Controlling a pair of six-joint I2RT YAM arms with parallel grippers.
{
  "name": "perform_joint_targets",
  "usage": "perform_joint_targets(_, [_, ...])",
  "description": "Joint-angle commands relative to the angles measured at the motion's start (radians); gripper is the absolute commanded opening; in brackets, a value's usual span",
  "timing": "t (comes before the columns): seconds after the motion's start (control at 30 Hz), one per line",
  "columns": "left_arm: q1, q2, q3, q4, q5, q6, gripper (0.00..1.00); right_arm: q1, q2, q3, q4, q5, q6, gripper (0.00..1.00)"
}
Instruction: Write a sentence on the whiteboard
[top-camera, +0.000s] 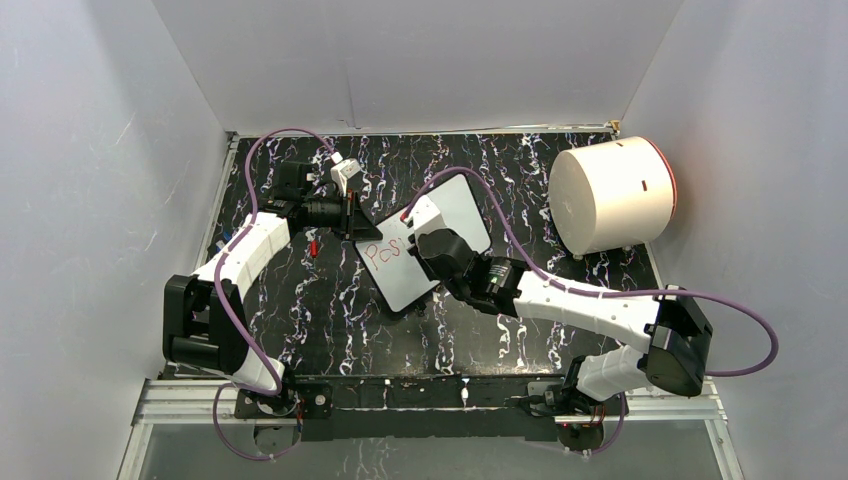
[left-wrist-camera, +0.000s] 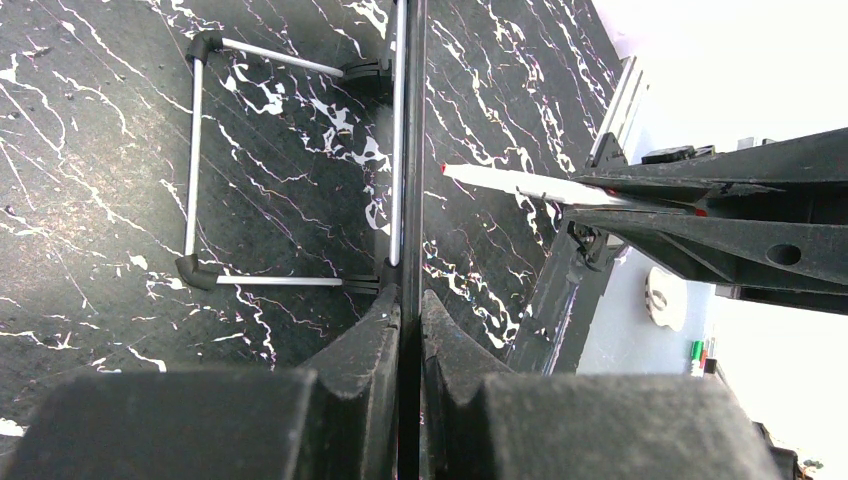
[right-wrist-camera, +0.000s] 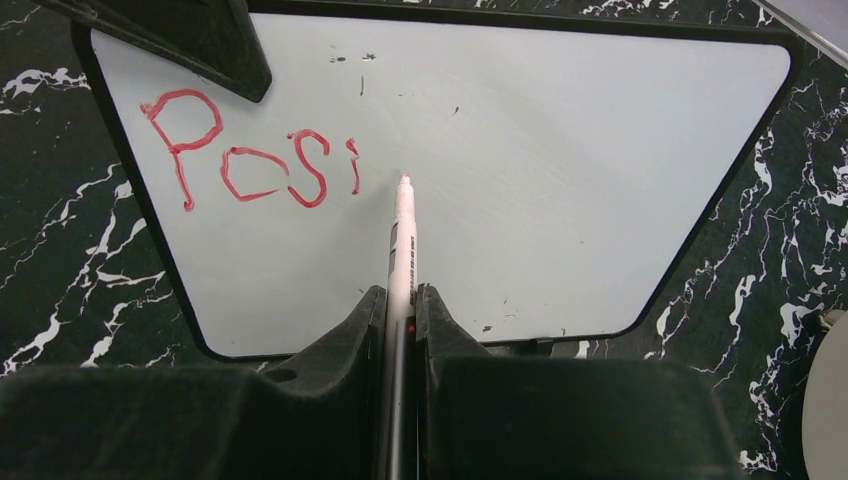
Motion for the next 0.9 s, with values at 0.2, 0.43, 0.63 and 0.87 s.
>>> perform_joint_targets(0.2, [-0.017,0.04,-0.009,-0.085,-0.062,0.016,0.0,-0.014,-0.018,-0.006,0.095,-0.026,-0.017,0.0])
perform_joint_targets(0.43, [-0.017,0.041,-0.01,-0.086,-0.059,0.017,0.0,-0.021,-0.011,-0.005,0.109,-0.039,-0.018,0.0])
perform_joint_targets(0.63, [-0.017,0.04,-0.009,-0.087,-0.057,0.017,0.0,-0.02,-0.011,-0.007,0.113,-0.036,-0.018,0.0])
perform_joint_targets(0.87, [-0.017,0.041,-0.008,-0.086,-0.057,0.016,0.0,-0.02,-0.012,-0.012,0.12,-0.03,-0.028,0.0])
